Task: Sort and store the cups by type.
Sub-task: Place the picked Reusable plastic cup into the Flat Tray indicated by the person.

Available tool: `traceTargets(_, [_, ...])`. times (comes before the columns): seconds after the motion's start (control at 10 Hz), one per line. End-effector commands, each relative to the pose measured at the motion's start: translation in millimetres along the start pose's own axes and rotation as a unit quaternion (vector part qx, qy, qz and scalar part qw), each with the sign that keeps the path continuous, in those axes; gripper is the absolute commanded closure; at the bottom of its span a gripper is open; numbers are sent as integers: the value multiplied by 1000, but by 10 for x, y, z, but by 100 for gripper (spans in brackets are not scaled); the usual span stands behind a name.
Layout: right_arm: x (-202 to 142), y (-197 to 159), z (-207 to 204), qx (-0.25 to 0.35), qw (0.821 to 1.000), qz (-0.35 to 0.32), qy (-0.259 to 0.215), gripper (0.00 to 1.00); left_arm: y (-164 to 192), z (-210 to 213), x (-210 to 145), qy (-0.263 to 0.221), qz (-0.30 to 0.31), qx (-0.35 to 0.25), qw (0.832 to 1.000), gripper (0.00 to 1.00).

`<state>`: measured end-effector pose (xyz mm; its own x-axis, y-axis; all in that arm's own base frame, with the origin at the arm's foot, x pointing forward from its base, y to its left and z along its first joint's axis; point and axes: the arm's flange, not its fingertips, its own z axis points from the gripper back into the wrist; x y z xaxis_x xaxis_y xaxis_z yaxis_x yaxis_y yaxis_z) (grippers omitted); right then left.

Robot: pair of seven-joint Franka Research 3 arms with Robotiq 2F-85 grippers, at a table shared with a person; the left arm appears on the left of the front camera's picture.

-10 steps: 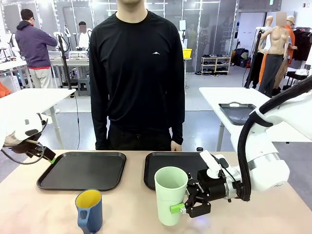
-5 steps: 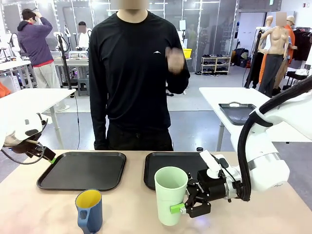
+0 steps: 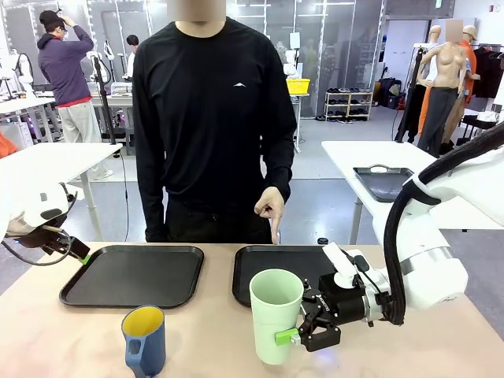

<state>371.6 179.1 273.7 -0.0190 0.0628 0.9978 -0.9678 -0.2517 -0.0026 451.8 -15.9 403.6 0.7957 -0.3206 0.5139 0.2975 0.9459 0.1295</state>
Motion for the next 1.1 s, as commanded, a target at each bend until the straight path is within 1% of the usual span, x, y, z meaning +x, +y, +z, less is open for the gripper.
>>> traceTargets(0.0, [2, 3, -14, 3, 1000, 1, 0, 55, 26, -1, -3, 0, -4, 2, 1000, 0])
traceTargets(1.0, [2, 3, -14, 3, 1000, 1, 0, 55, 26, -1, -3, 0, -4, 2, 1000, 0])
